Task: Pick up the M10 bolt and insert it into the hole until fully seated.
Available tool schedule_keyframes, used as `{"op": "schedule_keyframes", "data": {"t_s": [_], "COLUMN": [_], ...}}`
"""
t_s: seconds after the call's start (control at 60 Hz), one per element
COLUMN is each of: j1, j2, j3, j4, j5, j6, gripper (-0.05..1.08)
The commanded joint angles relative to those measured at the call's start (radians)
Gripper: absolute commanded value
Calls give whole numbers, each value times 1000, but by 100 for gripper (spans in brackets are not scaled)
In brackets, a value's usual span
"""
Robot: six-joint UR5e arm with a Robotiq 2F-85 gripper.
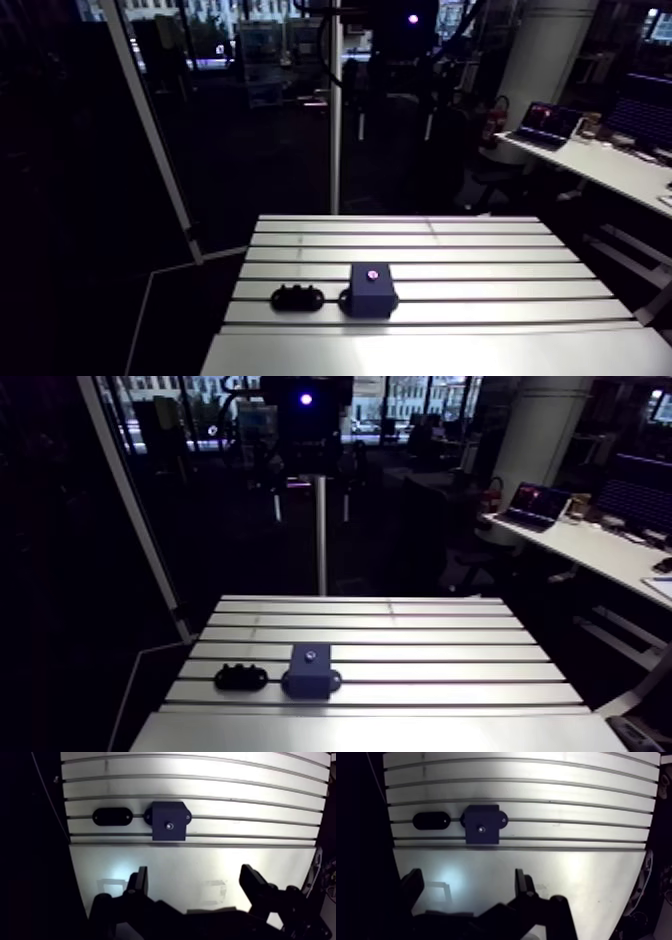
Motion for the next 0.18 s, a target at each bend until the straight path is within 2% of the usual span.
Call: {"op": "schedule_keyframes", "data": {"t_s": [0.017, 0.183], "j1": [2, 1], "j2": [4, 6], "j3": [4, 4], "j4": [-4, -5], "j5": [3, 6], "j6": [2, 3], "gripper": [1, 1]}}
